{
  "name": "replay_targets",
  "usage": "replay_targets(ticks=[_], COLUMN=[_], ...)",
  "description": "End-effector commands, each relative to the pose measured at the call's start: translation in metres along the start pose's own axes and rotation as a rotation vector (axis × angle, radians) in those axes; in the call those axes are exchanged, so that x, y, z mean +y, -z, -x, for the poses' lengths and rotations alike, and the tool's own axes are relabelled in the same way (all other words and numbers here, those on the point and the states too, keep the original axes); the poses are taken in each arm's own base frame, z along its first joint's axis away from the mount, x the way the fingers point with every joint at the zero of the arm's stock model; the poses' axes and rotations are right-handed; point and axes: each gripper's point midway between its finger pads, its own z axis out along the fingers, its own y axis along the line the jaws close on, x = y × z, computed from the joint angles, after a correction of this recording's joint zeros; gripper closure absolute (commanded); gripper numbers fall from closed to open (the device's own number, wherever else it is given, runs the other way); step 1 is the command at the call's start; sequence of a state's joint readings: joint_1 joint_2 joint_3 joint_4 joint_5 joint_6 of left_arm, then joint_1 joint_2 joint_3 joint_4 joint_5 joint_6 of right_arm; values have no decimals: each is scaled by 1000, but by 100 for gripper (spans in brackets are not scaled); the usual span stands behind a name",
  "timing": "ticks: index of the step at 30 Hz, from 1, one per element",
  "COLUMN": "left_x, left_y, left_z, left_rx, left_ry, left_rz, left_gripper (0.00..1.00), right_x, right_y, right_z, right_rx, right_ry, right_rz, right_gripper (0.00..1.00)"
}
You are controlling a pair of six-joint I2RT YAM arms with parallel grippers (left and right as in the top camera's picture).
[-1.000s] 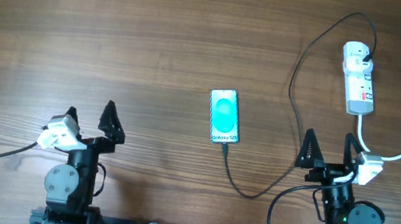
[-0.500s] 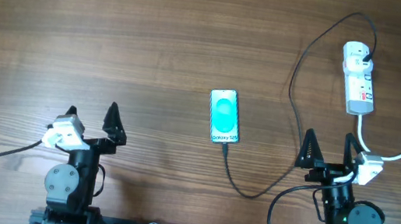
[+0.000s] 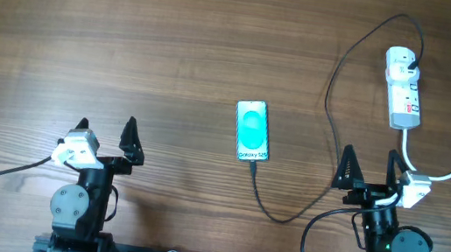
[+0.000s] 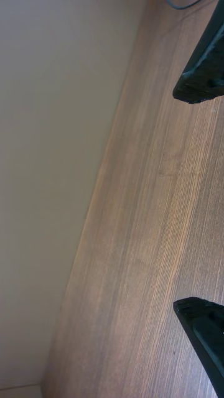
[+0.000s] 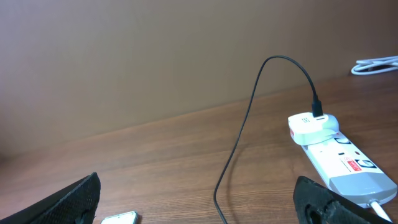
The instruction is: Plug charger to phone and switch on socket
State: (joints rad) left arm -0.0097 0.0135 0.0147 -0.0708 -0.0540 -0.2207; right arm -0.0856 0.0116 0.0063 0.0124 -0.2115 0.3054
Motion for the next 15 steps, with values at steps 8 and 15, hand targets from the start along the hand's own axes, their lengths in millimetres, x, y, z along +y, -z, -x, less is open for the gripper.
replay_targets(ticks=[8,15], left_x=[0,0], left_y=[0,0], left_z=[-2,-2], left_rx=[-2,-2], left_ry=[-23,-23], left_rz=[-5,-5], left_gripper=[0,0], right_x=[0,0], right_y=[0,0], right_z=[2,2], right_rx=[-12,-12], right_ry=[18,18], right_rz=[-5,-5], right_gripper=[0,0])
